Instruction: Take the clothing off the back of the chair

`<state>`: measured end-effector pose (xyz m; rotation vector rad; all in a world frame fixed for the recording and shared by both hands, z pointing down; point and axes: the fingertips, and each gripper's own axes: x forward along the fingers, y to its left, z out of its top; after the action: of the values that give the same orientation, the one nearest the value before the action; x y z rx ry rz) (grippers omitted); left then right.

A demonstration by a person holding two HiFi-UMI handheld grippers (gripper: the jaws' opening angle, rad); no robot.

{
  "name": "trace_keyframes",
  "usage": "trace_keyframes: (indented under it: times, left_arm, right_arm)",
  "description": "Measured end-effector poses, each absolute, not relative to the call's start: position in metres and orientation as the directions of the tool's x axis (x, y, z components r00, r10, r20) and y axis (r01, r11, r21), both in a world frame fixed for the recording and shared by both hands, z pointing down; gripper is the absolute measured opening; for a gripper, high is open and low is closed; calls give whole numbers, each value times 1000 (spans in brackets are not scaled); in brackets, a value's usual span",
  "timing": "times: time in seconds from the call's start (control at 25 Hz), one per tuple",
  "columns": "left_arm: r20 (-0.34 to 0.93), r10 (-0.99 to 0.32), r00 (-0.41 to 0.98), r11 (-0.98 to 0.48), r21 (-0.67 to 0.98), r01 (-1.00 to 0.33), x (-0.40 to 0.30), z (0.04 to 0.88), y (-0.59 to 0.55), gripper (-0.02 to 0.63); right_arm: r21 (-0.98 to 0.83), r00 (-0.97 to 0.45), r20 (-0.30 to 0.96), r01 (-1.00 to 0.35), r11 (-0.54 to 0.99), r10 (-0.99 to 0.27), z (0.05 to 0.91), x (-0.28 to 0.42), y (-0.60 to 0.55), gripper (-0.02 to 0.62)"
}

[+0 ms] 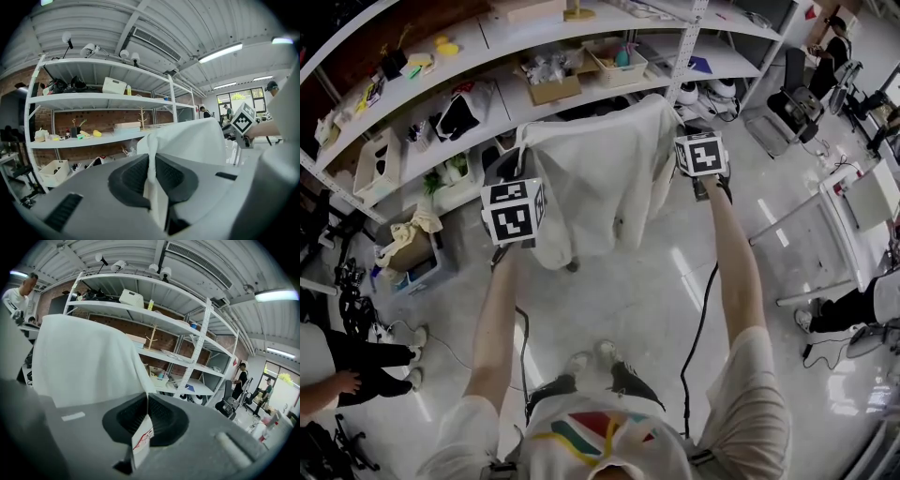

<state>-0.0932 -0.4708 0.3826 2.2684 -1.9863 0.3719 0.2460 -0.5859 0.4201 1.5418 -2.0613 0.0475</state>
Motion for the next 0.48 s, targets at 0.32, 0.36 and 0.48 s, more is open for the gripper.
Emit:
trace_keyframes:
  times: [0.32,0.36,0.48]
  left_arm:
    - [243,-966,86,-112,-96,-989,-119,379,-471,41]
    - [243,-967,79,-105,-96,-990,-124,378,-472,41]
    - [243,-969,53,-80,-103,-991,-141,375,-474,41]
  right_arm:
    - [282,-192,416,-902,327,-889,415,235,-557,5]
    - [284,-189,409,-904,321,-893,413,233,-553,5]
    - [290,-183,393,-905,310,-901,408,224,-542,5]
